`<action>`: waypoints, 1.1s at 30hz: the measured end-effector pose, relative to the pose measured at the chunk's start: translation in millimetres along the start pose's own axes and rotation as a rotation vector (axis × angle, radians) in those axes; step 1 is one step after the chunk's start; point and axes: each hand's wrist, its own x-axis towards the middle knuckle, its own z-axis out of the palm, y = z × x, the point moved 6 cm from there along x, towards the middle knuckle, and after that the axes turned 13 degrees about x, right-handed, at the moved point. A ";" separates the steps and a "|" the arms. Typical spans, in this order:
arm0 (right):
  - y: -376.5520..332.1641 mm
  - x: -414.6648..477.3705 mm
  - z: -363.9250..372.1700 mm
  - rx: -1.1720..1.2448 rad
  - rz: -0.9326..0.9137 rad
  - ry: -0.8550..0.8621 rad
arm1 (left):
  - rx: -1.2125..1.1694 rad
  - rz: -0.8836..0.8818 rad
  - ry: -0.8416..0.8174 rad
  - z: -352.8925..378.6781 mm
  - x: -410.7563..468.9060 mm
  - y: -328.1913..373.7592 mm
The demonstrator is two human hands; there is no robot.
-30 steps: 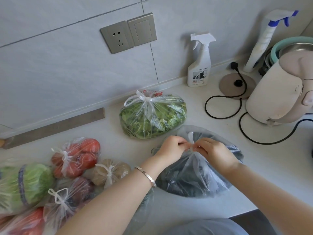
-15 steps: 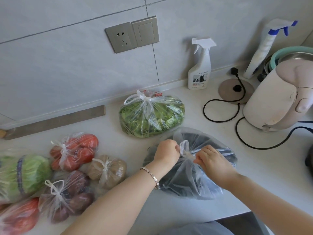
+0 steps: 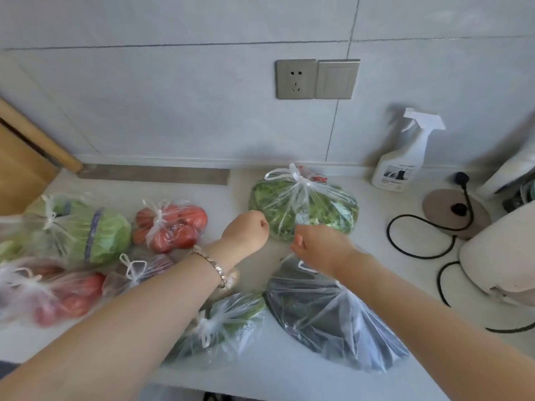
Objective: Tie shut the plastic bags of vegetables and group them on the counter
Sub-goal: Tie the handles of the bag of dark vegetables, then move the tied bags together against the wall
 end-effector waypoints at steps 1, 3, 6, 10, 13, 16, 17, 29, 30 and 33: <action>-20.7 9.3 3.6 -0.036 -0.024 -0.037 | 0.037 -0.018 0.014 -10.8 -5.1 -18.1; -64.5 25.1 14.9 -0.115 -0.066 -0.107 | 0.102 -0.043 0.029 -28.2 -18.0 -59.4; -134.9 45.4 42.7 -0.160 -0.138 -0.170 | 0.163 -0.099 0.065 -54.8 -43.8 -130.5; -226.3 64.7 79.9 -0.151 -0.266 -0.152 | 0.128 -0.231 0.069 -84.0 -77.3 -230.1; -291.9 89.1 123.4 -0.167 -0.305 -0.180 | 0.139 -0.275 0.090 -102.5 -100.2 -314.7; -339.3 111.3 159.2 -0.177 -0.260 -0.174 | 0.163 -0.297 0.048 -113.4 -116.1 -383.0; -353.8 117.7 169.3 -0.183 -0.244 -0.165 | 0.176 -0.296 0.047 -118.3 -119.6 -403.0; -433.0 209.6 222.1 -0.093 -0.026 -0.053 | 0.304 -0.309 0.179 -168.6 -70.5 -561.4; -436.1 222.1 223.7 -0.076 -0.007 -0.037 | 0.336 -0.301 0.182 -171.3 -62.2 -572.4; -446.1 264.5 228.6 -0.178 0.014 -0.010 | 0.360 -0.283 0.199 -183.3 -33.4 -598.0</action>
